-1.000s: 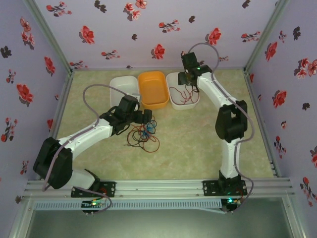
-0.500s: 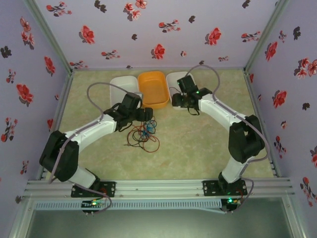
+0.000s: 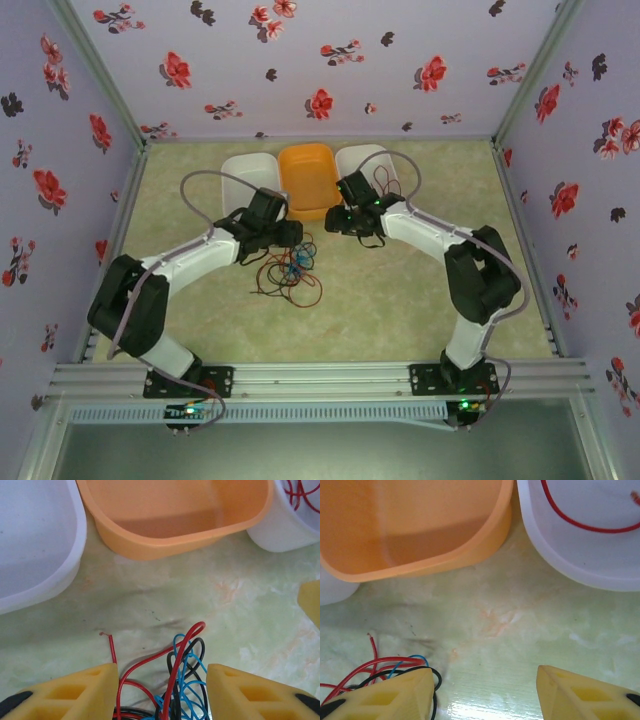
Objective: Untangle the cables
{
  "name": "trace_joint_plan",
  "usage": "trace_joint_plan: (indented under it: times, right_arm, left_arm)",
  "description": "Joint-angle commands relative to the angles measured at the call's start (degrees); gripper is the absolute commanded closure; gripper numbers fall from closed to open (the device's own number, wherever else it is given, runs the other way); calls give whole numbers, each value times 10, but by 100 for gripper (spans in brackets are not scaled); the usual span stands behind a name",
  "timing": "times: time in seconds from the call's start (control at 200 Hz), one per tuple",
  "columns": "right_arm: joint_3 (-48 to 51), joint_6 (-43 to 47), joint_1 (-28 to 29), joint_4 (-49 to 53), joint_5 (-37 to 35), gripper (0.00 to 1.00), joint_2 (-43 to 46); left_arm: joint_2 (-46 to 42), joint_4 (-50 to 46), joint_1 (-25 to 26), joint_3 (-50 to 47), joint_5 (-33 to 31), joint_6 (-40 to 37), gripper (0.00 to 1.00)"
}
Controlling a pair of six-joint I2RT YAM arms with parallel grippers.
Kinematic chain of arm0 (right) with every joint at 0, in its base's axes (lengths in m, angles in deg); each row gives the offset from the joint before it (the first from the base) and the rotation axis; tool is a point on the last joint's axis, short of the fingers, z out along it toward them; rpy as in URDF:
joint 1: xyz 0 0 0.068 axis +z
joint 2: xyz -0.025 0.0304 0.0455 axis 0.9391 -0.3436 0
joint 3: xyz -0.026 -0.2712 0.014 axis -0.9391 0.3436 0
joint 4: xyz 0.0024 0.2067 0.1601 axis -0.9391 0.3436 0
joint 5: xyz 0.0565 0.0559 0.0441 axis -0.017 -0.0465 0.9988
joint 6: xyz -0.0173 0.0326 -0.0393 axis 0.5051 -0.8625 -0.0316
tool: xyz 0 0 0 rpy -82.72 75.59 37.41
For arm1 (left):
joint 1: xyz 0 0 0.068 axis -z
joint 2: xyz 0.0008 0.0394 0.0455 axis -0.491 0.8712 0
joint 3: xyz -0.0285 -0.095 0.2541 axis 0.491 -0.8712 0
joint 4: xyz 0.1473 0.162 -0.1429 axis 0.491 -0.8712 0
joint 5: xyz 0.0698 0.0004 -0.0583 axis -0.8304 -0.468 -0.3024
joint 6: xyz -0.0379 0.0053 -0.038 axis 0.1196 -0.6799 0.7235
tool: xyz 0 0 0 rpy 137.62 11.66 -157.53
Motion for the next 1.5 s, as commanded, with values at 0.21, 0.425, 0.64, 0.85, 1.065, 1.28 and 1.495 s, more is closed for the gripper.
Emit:
trace_joint_plan:
  times: [0.21, 0.425, 0.64, 0.85, 1.065, 1.28, 1.495]
  right_arm:
    - [-15, -10, 3, -19, 9, 41, -20]
    - [7, 19, 3, -45, 12, 42, -13]
    - [53, 73, 3, -103, 43, 45, 17]
    - [107, 119, 3, -170, 76, 46, 57]
    - [129, 136, 3, -205, 91, 47, 73]
    - [138, 152, 9, -234, 122, 49, 81]
    - [149, 175, 18, -238, 133, 51, 96]
  left_arm:
    - [41, -9, -4, 16, 57, -9, 66]
    - [52, 2, -3, 18, 75, -35, 96]
    - [17, -5, -3, 17, 90, -118, 100]
    - [-31, 17, -3, -1, 136, -176, 100]
    - [-45, 6, -3, 7, 174, -199, 100]
    - [-40, 3, -3, 15, 195, -201, 100]
    - [-38, -1, -3, 18, 195, -203, 100]
